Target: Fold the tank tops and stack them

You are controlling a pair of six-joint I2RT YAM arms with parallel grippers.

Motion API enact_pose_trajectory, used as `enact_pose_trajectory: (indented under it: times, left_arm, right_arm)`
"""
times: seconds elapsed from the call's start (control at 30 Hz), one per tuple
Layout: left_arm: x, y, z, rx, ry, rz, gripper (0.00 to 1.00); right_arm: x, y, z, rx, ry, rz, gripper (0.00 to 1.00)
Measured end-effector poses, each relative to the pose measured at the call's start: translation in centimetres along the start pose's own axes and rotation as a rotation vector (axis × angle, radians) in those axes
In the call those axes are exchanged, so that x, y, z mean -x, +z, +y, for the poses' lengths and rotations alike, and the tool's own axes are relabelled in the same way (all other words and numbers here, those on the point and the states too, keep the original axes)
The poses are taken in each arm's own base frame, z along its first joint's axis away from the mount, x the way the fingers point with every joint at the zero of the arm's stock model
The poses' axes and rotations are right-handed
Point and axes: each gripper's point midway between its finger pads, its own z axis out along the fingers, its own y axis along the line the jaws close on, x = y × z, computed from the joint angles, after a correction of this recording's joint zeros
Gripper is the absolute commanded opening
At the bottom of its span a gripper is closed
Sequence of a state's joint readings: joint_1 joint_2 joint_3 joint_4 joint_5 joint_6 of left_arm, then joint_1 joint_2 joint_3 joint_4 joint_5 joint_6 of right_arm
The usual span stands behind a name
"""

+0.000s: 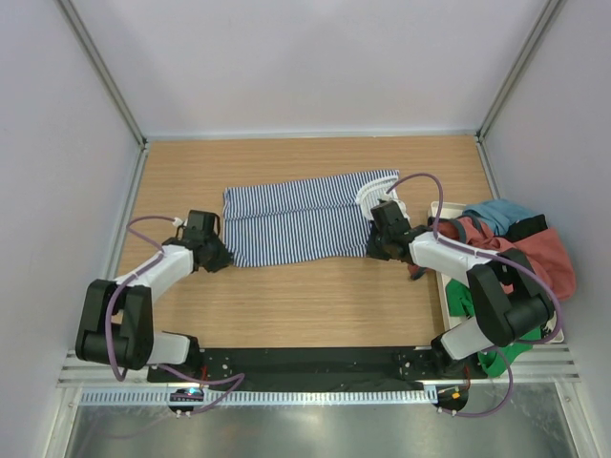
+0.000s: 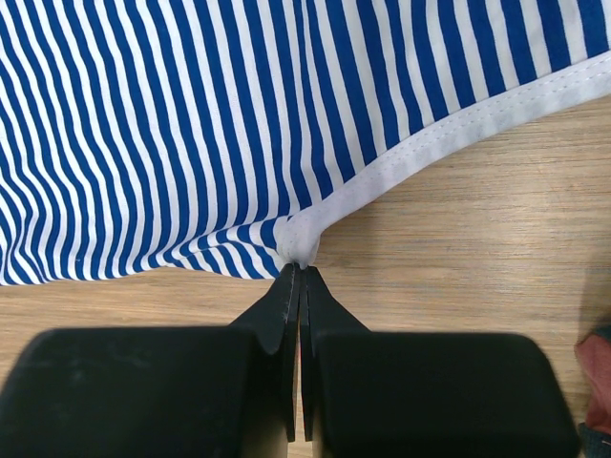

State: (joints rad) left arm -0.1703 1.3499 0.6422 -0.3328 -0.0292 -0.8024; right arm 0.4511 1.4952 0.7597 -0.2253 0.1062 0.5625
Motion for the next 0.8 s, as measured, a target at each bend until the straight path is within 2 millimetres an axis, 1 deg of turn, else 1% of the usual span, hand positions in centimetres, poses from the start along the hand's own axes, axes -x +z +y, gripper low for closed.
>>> enact_pose_trajectory:
  times: [0.1,0.2,0.33,0.5,0.63,0.73,0.8]
  left_arm:
    - [0.1,0.3,-0.1,0.002,0.002,0.002,0.22]
    - [0.0,0.5,-0.1,0.007,0.003,0.007,0.27]
    - [0.0,0.8,0.0,0.011,0.003,0.012,0.3]
    - [0.3,1.0,-0.4,0.005,0.003,0.006,0.34]
    - [0.6,1.2,-0.6,0.005,0.003,0.006,0.35]
    - [0.9,1.3,-0.9,0.003,0.004,0.004,0.33]
    - [0.9,1.3,-0.9,0.002,0.006,0.002,0.34]
  right_arm:
    - [0.0,0.0,0.0,0.0,0.001,0.0,0.01]
    - [0.0,0.0,0.0,0.0,0.001,0.0,0.01]
    - [-0.1,0.1,-0.1,0.0,0.001,0.004,0.01]
    - [-0.2,0.2,-0.1,0.001,-0.001,0.011,0.01]
    - [-0.3,0.2,-0.1,0.003,-0.002,0.013,0.01]
    - [-0.2,0.2,-0.1,0.003,-0.001,0.014,0.01]
    - [-0.2,0.2,-0.1,0.002,0.0,0.013,0.01]
